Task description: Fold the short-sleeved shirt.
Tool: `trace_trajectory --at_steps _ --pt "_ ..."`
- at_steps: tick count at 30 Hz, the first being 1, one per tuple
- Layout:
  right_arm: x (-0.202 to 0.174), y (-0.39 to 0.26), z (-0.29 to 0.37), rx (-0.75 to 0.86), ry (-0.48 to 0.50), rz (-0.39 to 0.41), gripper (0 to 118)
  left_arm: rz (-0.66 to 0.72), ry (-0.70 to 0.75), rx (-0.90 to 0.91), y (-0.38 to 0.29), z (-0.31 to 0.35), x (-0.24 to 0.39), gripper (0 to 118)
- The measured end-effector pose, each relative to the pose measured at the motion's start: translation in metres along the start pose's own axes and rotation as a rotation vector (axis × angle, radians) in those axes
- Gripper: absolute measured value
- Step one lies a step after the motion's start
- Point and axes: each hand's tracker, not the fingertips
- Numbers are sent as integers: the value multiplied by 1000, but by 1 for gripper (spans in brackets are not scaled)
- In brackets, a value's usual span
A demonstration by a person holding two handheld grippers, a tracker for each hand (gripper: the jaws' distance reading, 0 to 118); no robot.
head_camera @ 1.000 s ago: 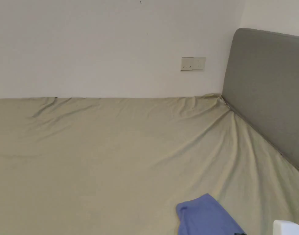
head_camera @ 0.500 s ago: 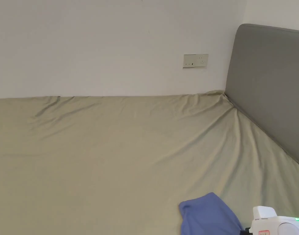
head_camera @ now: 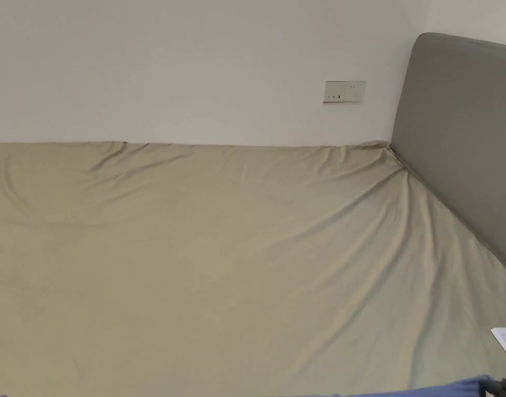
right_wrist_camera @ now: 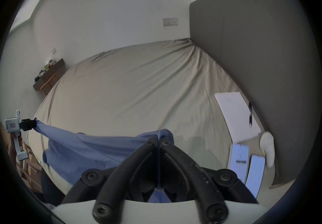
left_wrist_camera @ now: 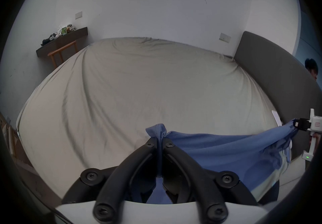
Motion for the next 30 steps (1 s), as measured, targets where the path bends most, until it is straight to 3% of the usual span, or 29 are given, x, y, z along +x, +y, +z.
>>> trace_trajectory --at_steps 5,12,14,15,17,18,20,23,26,28,29,30 --pt "-13 -77 8 -124 -54 48 4 -26 42 -127 -83 7 -12 4" --pt "-3 -150 -21 -260 -80 -10 4 10 64 -227 -151 4 -19 4" --pt "3 -159 -31 -265 -87 -5 5 3 71 -219 -148 3 -17 22" --pt "1 -159 -31 -248 -97 4 18 -12 97 -198 -145 4 -14 46" --pt "-5 -152 -23 -180 -154 32 66 -71 169 -141 -135 9 -15 76" --pt "-14 -140 2 -124 -190 33 80 -75 180 -85 -127 19 -13 85" --pt "-23 -124 27 72 -205 19 80 -43 133 91 -110 45 -10 86" --pt "-40 -99 61 400 -153 -43 80 8 50 372 -88 82 -5 95" --pt "-73 -70 83 602 -106 -104 80 -30 -30 631 -75 110 17 92" --pt "-89 -59 82 673 -32 -120 72 -51 -33 691 -64 115 32 69" --pt "-97 -55 81 692 8 -128 59 -43 -40 687 -59 116 40 48" --pt "-105 -52 76 697 22 -135 23 -33 -58 676 -55 114 43 22"
